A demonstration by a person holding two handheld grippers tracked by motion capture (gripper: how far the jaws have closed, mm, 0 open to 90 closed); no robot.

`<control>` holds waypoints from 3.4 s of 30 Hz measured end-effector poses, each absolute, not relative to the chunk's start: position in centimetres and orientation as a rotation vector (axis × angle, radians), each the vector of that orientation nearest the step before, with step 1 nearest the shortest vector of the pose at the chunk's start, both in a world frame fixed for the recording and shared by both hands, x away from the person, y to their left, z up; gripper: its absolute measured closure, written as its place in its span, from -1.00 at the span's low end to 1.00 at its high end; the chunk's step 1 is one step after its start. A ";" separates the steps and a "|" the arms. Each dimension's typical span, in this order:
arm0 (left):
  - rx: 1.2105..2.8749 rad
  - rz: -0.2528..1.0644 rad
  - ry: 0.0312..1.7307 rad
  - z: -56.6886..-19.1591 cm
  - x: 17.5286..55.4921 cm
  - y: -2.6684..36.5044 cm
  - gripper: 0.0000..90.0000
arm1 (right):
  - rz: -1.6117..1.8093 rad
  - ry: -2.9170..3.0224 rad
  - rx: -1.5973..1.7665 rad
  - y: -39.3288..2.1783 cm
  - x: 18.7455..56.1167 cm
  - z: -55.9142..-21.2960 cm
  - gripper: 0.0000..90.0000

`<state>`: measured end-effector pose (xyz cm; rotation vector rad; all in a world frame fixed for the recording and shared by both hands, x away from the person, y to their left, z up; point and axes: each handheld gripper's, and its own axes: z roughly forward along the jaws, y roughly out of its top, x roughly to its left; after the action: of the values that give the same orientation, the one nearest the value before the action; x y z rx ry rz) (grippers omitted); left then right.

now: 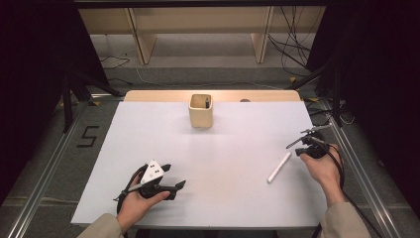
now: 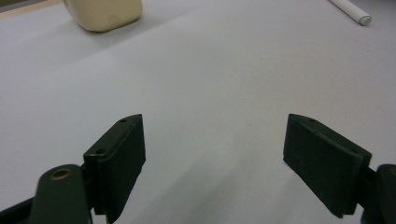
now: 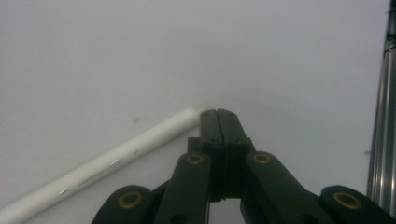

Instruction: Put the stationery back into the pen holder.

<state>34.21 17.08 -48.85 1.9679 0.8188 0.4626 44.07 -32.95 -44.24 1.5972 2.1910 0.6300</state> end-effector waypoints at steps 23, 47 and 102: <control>1.965 0.462 0.821 -48.9 34.2 17.1 -0.54 | 0.683 2.258 1.553 -33.1 46.7 -46.8 1.00; 1.965 0.461 0.818 -48.9 34.2 17.1 -0.53 | 0.618 2.358 1.479 -32.1 46.0 -46.5 1.00; 1.945 0.374 0.765 -47.8 35.5 6.1 -0.28 | 0.894 1.984 1.493 -29.9 38.6 -45.9 -0.23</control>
<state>35.47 6.11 -47.76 1.9445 0.7654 0.3741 38.63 -29.86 -45.90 1.4928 1.9838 0.8936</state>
